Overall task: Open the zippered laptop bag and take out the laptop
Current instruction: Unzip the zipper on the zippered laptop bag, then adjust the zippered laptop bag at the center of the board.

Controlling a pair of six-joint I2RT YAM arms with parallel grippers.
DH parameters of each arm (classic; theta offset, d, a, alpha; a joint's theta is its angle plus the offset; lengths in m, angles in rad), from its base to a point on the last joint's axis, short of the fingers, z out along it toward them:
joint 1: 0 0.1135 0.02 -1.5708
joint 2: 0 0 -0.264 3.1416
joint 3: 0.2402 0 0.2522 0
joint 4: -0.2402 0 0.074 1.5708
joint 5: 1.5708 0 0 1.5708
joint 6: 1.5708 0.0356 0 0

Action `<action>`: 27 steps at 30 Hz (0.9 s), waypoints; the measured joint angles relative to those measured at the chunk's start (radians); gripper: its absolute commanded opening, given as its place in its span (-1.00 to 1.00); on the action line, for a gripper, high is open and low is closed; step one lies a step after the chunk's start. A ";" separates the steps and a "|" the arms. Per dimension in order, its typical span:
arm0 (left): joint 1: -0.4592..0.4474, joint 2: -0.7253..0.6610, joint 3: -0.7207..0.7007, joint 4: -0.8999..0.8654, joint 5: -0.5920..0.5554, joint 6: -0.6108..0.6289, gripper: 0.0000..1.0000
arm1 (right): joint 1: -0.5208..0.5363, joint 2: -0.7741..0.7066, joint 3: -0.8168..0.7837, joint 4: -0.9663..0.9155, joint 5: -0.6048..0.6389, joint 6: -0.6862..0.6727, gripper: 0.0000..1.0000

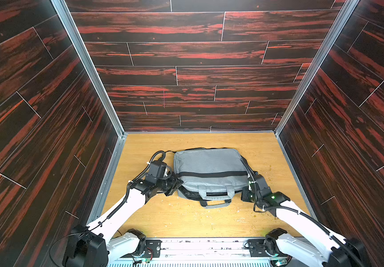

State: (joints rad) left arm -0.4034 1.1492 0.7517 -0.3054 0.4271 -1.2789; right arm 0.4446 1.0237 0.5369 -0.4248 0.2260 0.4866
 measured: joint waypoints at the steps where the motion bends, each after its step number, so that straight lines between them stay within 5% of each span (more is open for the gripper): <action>1: 0.000 0.000 -0.001 -0.001 0.000 0.000 -1.00 | -0.016 0.017 0.006 0.001 -0.018 -0.010 -1.00; 3: 0.000 0.000 -0.004 0.001 0.000 -0.001 -1.00 | -0.040 0.035 0.014 0.006 -0.047 -0.029 -0.87; 6: 0.002 0.000 -0.016 0.009 0.000 -0.005 -1.00 | -0.052 0.052 0.035 0.006 -0.080 -0.050 -0.34; 11: 0.007 0.000 -0.030 0.020 -0.003 -0.019 -1.00 | -0.057 0.065 0.084 -0.018 -0.130 -0.040 0.00; 18: 0.006 0.003 -0.049 0.045 -0.001 -0.035 -1.00 | -0.058 -0.046 0.106 -0.124 -0.174 0.038 0.18; 21: 0.005 0.007 -0.052 0.047 -0.001 -0.033 -1.00 | -0.058 -0.117 0.087 -0.105 -0.227 0.152 0.51; 27: 0.005 0.017 -0.095 0.068 0.009 -0.026 -1.00 | -0.054 -0.069 0.000 0.093 -0.290 0.412 0.49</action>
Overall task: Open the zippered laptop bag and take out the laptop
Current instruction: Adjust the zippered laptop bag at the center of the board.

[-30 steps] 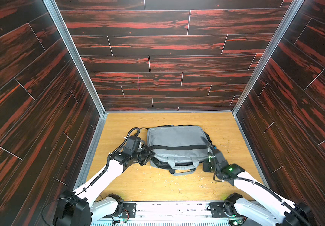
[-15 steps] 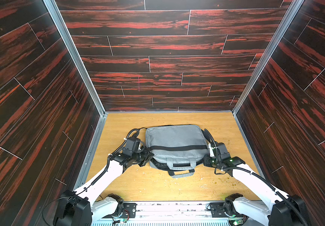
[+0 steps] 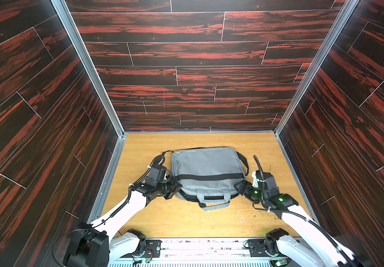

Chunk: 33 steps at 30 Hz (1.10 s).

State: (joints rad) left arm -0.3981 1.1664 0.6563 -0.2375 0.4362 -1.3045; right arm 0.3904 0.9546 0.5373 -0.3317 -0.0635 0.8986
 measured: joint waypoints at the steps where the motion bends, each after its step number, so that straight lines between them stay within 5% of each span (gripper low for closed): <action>1: 0.000 0.001 -0.002 0.000 0.002 0.000 -1.00 | 0.002 0.041 0.001 0.024 -0.001 0.029 0.44; 8: 0.000 0.002 -0.006 0.004 0.009 0.012 -1.00 | 0.009 0.222 0.013 0.072 0.006 0.146 0.08; 13: -0.001 -0.003 -0.049 0.014 0.009 0.023 -1.00 | 0.008 0.364 0.098 0.092 0.013 0.133 -0.58; 16: -0.001 -0.019 -0.070 0.004 0.008 0.024 -1.00 | 0.008 0.399 0.134 0.118 0.016 0.126 -0.74; 23: -0.026 -0.117 -0.121 -0.025 -0.035 -0.023 -1.00 | 0.008 0.581 0.336 0.129 -0.028 0.031 -0.88; 33: -0.174 -0.240 -0.196 -0.040 -0.197 -0.205 -1.00 | 0.043 1.013 0.820 0.129 -0.239 -0.161 -0.90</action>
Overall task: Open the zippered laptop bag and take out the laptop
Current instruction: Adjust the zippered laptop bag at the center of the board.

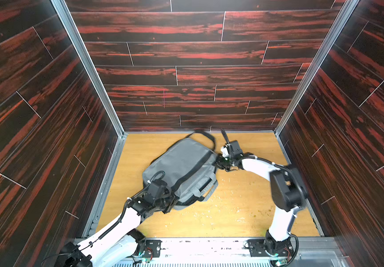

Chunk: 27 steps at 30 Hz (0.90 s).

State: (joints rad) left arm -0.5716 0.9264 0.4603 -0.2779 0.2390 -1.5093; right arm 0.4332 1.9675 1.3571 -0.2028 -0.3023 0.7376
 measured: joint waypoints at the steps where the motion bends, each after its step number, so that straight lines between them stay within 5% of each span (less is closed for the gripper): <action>1: -0.015 0.004 -0.005 0.010 -0.017 -0.021 -1.00 | 0.007 0.039 0.056 -0.018 -0.018 -0.019 -0.90; 16: -0.156 0.062 -0.052 0.096 -0.226 -0.276 -0.93 | 0.117 0.484 0.686 -0.161 -0.175 -0.137 -0.91; 21: -0.162 0.069 -0.052 0.093 -0.239 -0.278 -0.72 | 0.128 0.541 0.776 -0.194 -0.190 -0.142 -0.81; 27: -0.176 0.045 -0.045 0.033 -0.242 -0.249 -0.02 | 0.127 0.550 0.841 -0.221 -0.180 -0.164 -0.25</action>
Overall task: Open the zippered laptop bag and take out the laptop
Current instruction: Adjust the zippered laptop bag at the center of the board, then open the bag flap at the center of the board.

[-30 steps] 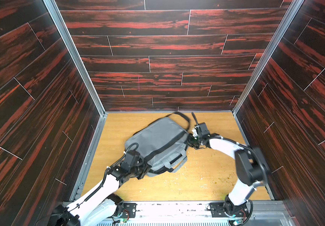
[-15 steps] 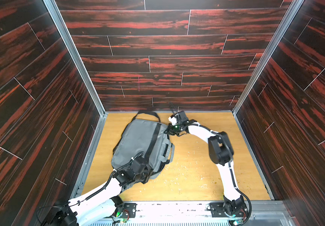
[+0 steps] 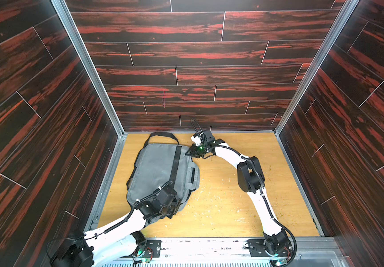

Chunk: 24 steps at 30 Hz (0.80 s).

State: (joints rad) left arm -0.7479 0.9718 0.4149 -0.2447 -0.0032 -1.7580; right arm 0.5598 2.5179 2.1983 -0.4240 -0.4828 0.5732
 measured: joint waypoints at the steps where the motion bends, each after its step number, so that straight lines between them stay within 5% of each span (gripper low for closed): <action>1: -0.002 -0.006 0.011 -0.028 -0.001 0.008 0.17 | 0.000 0.000 0.016 -0.008 0.001 -0.005 -0.21; 7: -0.002 -0.047 0.107 -0.175 -0.015 0.063 0.67 | -0.006 0.000 0.083 -0.072 0.026 -0.047 -0.07; 14: -0.002 -0.113 0.229 -0.351 -0.054 0.151 0.73 | -0.047 -0.006 0.080 -0.184 0.097 -0.145 0.06; 19: 0.014 -0.064 0.414 -0.438 -0.080 0.391 0.73 | -0.095 -0.089 0.031 -0.264 0.152 -0.221 0.10; 24: 0.090 0.172 0.672 -0.527 -0.072 0.731 0.73 | -0.122 -0.341 -0.170 -0.275 0.173 -0.278 0.17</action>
State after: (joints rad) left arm -0.6579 1.1435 1.0870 -0.7719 -0.0757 -1.0275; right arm 0.4377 2.1765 2.0285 -0.6987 -0.3099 0.2951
